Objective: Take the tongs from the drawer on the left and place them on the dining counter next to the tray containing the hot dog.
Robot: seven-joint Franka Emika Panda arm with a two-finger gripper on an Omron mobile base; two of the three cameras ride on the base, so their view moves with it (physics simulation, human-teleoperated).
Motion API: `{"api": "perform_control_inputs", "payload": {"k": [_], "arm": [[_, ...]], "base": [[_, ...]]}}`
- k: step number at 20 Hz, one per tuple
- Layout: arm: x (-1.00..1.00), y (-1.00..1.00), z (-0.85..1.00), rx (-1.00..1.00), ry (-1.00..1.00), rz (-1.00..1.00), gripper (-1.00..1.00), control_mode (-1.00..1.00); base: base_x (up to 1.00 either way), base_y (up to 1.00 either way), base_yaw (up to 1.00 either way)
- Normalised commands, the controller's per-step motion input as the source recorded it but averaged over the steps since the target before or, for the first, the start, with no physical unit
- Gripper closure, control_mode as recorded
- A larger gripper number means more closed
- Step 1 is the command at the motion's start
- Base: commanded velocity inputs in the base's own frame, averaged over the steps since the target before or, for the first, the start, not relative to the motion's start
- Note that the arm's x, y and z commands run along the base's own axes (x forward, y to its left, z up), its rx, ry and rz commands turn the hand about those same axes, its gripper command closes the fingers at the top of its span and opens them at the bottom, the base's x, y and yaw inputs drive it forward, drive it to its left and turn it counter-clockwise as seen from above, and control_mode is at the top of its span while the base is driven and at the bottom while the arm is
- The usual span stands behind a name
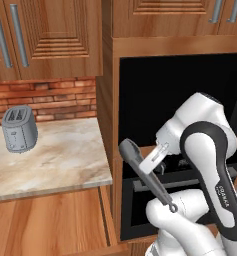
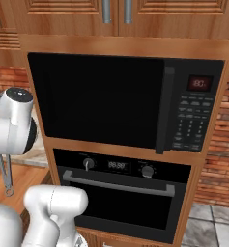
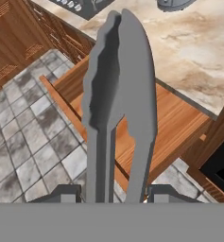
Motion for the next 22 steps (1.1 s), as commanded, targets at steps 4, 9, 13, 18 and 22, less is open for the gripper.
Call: {"api": "perform_control_inputs", "payload": {"k": [4,9,13,18,22], "arm": [[0.0,0.0,0.0,0.0,0.0,0.0,1.0,1.0],[0.0,0.0,0.0,0.0,0.0,0.0,1.0,1.0],[0.0,0.0,0.0,0.0,0.0,0.0,1.0,1.0],[0.0,0.0,0.0,0.0,0.0,0.0,1.0,1.0],[0.0,0.0,0.0,0.0,0.0,0.0,1.0,1.0]], "base": [[-0.65,0.0,-0.01],[-1.0,-0.03,-0.05],[-0.58,-0.35,0.24],[-0.3,-0.49,0.5],[-0.12,-0.22,0.69]]}}
